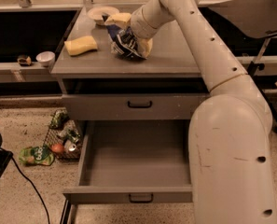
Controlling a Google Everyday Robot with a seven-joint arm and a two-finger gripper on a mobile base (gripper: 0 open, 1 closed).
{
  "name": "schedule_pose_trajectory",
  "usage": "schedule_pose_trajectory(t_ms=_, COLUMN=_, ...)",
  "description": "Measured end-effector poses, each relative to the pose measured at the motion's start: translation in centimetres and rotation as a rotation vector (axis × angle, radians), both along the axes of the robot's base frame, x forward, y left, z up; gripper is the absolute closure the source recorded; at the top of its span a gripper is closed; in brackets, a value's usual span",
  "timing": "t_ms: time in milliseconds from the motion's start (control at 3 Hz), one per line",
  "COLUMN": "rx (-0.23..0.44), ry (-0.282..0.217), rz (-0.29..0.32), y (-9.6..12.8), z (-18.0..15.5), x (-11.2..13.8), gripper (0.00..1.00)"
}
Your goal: Pick blue chip bag from middle drawer and place on counter
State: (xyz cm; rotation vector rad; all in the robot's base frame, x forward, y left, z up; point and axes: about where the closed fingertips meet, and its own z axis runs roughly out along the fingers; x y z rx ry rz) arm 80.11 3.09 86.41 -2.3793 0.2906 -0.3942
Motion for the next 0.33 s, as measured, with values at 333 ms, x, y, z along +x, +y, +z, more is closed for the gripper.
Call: schedule_pose_trajectory(t_ms=333, rx=0.004, ry=-0.012, rz=-0.05, y=-1.42, z=0.35, x=0.55, gripper=0.0)
